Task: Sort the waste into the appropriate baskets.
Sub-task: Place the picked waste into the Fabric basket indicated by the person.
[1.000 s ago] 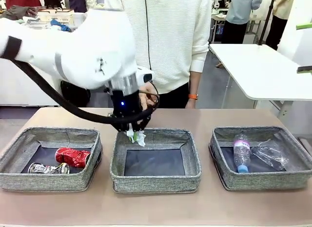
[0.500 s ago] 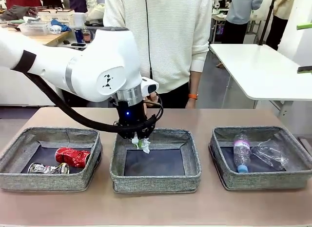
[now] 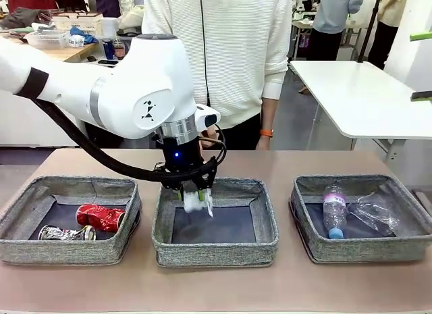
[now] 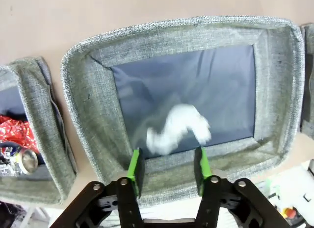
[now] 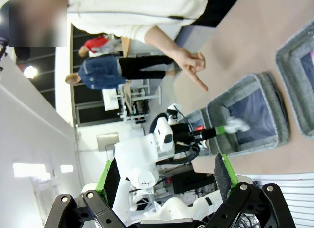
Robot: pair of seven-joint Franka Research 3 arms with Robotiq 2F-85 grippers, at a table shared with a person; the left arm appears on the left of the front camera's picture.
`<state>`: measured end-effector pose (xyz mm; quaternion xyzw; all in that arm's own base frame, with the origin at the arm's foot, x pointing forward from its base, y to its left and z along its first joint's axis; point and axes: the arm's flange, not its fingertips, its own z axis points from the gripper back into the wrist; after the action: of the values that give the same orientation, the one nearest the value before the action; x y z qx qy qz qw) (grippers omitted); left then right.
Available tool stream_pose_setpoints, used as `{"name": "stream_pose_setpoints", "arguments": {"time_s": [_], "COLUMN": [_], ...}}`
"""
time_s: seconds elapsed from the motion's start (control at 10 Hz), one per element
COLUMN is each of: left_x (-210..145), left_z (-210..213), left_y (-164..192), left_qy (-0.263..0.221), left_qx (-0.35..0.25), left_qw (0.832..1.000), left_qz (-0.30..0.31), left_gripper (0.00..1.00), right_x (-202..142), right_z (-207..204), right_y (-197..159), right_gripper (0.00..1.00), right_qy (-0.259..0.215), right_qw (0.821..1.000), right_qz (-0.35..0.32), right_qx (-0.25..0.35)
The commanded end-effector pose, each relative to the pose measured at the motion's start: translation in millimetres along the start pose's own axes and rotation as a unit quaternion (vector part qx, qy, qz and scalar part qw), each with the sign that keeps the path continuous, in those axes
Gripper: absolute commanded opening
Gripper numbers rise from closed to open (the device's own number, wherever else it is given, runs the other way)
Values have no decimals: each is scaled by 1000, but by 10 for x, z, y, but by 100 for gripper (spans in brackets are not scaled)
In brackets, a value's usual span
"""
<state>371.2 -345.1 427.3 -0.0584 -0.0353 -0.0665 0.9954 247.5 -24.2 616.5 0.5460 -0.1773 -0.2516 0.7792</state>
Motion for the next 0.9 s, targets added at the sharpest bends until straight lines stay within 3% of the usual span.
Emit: {"name": "stream_pose_setpoints", "arguments": {"time_s": [0.0,0.5,0.6,0.8], "left_x": [-24,-12,0,-2], "left_z": [60,71,77,36], "left_y": [35,46,17,-2], "left_qy": [-1,6,7,2], "left_qx": [-17,-29,-35,-12], "left_qw": [1000,1000,999,1000], "left_qz": [-7,-10,27,0], "left_gripper": [100,100,100,100], "right_x": [1,1,1,1], "right_z": [6,6,6,6], "right_y": [20,20,20,20], "right_gripper": [100,100,100,100], "right_qy": [2,2,2,2], "right_qw": [1000,1000,1000,1000], "right_qz": [8,8,8,8], "right_qx": [7,7,7,7]}}
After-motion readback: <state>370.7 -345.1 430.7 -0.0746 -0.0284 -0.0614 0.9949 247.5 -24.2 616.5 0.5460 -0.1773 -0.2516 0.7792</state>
